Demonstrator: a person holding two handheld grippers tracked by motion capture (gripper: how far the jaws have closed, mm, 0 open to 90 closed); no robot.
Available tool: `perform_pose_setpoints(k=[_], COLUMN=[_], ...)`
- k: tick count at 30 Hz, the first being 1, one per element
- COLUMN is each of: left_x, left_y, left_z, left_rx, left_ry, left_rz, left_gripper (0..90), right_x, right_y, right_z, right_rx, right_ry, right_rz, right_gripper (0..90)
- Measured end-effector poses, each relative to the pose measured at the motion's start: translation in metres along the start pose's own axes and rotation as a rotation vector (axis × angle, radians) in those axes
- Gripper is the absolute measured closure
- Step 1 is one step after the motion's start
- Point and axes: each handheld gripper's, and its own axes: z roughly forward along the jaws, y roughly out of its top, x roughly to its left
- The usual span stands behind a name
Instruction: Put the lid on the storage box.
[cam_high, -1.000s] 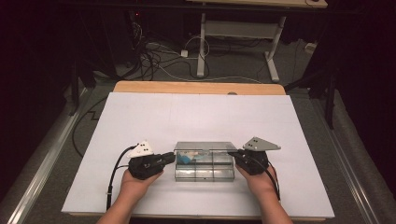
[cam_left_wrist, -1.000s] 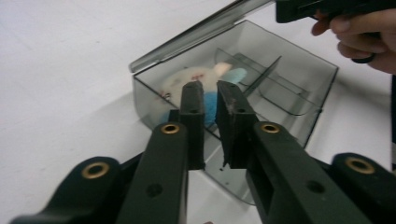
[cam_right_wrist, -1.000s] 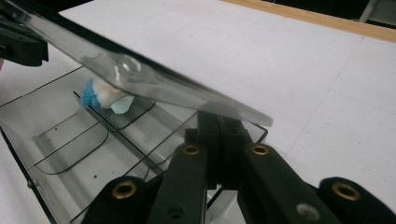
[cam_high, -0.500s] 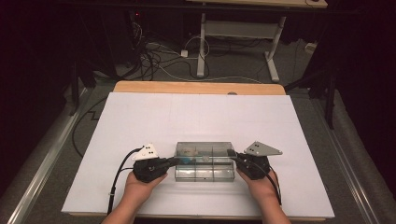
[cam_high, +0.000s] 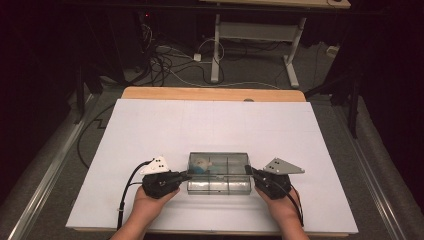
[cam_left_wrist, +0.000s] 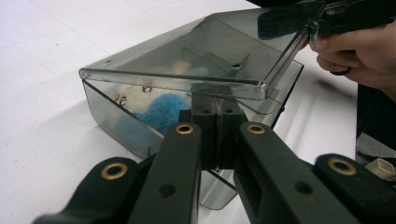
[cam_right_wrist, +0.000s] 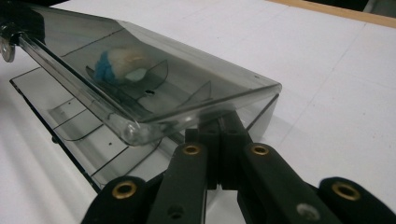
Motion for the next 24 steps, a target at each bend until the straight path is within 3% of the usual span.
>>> perform_pose_setpoints(k=[20,24], left_x=[0.0,-0.001], left_y=[-0.008,-0.01], left_z=[0.001,0.002], left_rx=[0.005,0.015], left_ry=[0.008,0.009], left_rz=[0.005,0.009], left_gripper=[87.3,87.3], right_x=[-0.006,-0.009], right_y=[-0.022,-0.027], right_z=[-0.018,-0.023], right_rx=[0.018,0.031], right_ry=[-0.035,-0.04], right_rz=[0.014,0.022], right_gripper=[90.0,86.7])
